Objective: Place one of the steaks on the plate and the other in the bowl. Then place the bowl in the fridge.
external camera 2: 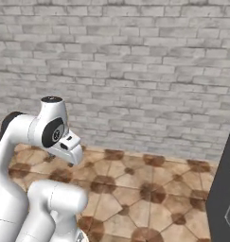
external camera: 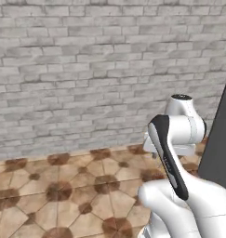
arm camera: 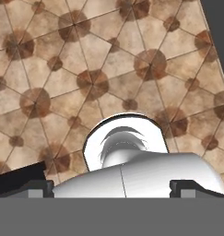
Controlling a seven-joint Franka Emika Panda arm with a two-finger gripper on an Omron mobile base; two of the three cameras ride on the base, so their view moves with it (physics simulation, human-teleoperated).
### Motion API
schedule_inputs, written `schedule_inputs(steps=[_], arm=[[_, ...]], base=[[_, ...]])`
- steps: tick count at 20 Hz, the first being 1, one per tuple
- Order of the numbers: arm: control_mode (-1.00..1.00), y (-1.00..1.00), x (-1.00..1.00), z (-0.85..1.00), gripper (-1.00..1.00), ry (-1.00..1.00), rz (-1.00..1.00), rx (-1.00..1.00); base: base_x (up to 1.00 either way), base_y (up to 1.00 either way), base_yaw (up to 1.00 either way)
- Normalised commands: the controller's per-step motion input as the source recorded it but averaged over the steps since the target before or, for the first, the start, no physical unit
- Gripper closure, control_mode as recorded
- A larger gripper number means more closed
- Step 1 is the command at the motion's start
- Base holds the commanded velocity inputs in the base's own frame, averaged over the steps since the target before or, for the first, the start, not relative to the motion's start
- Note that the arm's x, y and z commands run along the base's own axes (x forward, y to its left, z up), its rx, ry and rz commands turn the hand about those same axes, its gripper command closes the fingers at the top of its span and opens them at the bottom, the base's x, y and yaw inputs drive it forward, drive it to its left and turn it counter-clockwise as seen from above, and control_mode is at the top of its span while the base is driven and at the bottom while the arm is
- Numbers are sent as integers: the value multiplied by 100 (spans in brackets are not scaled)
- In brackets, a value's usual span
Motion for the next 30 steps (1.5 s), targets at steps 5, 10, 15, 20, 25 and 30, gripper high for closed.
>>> schedule_inputs(steps=[5, 10, 15, 20, 25, 30], arm=[[100, 0, 0, 0, -100, 0, 0, 0], [100, 0, 0, 0, -100, 0, 0, 0], [100, 0, 0, 0, -100, 0, 0, 0], [100, 0, 0, 0, -100, 0, 0, 0], [100, 0, 0, 0, -100, 0, 0, 0], [100, 0, 0, 0, -100, 0, 0, 0]], base=[[100, 33, -20], [86, 46, -26], [40, 15, -71], [20, 9, -92], [21, 12, -92], [34, 23, -89]])
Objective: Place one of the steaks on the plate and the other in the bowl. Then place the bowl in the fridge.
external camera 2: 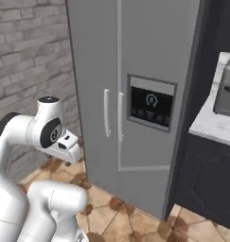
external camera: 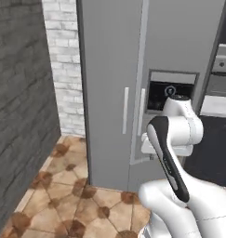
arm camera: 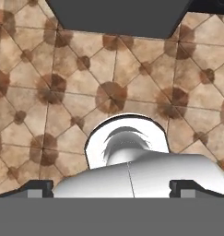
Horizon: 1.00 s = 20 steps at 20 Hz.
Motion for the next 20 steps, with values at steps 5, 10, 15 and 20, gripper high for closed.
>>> schedule_inputs(steps=[5, 10, 15, 20], arm=[[100, 0, 0, 0, -100, 0, 0, 0], [100, 0, 0, 0, -100, 0, 0, 0], [100, 0, 0, 0, -100, 0, 0, 0], [100, 0, 0, 0, -100, 0, 0, 0]], base=[[59, 41, -81], [42, 56, -57], [7, 64, -11], [1, 20, 24]])
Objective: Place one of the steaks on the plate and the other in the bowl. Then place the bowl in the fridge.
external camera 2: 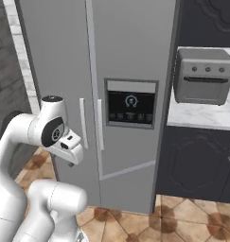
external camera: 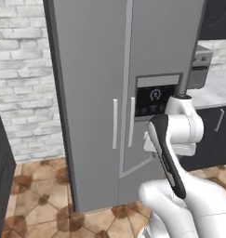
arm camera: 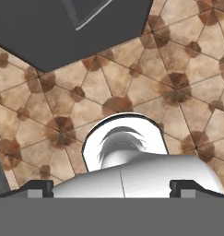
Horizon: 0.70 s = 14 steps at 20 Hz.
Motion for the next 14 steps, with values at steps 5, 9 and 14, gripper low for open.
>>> schedule_inputs(steps=[5, 9, 14], arm=[[100, 0, 0, 0, -100, 0, 0, 0], [100, 0, 0, 0, -100, 0, 0, 0], [100, 0, 0, 0, -100, 0, 0, 0]], base=[[7, 0, 32], [0, 1, 6], [0, 0, -13]])
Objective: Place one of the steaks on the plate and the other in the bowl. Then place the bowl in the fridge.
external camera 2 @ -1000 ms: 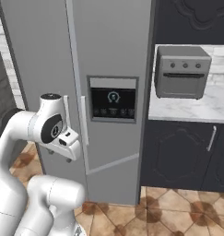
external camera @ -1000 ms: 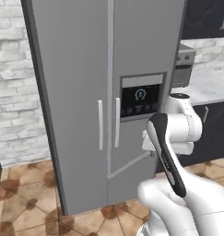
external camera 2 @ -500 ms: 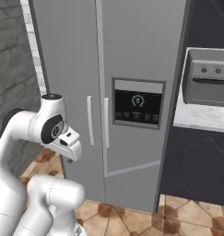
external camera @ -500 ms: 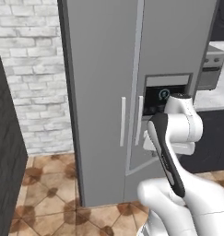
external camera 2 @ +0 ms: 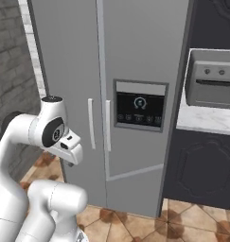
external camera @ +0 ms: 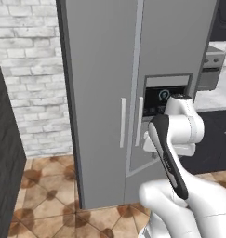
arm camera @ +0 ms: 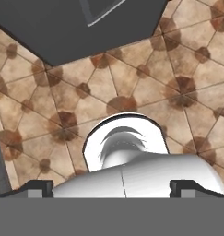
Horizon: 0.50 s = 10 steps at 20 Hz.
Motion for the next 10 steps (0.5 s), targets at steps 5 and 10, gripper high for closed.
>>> schedule_inputs(steps=[5, 10], arm=[[100, 0, 0, 0, -100, 0, 0, 0], [-100, 0, 0, 0, -100, 0, 0, 0]], base=[[2, 9, -22], [1, 2, -1]])
